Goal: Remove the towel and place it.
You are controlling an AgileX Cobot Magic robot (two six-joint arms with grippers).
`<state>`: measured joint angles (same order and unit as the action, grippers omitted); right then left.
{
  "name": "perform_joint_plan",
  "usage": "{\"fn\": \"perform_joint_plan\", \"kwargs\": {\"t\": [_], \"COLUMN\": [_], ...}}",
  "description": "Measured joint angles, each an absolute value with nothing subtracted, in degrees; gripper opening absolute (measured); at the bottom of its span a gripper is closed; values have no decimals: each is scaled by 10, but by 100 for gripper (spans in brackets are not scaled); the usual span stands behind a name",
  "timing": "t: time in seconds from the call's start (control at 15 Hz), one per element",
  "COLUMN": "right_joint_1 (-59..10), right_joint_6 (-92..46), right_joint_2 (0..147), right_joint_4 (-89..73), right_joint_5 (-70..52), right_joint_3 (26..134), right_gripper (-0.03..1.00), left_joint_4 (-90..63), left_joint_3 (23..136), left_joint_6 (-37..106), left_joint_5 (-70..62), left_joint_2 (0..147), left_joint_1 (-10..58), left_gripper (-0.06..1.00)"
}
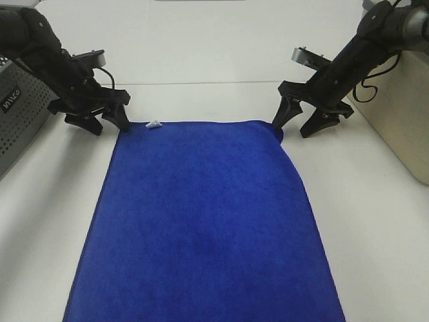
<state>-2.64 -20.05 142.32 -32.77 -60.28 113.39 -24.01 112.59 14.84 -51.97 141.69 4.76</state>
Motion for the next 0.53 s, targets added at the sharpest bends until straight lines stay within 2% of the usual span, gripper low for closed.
{"fn": "perform_joint_plan", "kwargs": {"t": [0.53], "right_joint_1": [-34], "right_joint_6": [-204], "right_joint_2": [1428], "right_joint_4": [-328], "right_joint_5": [-583], "right_joint_3": [1139], "right_gripper": [72], "left_joint_4": [-241], "left_joint_3": [1126], "left_joint_6": [168], "left_joint_5": [-508], "left_joint_2": [1417], "left_joint_1": [65], "left_gripper": [63]}}
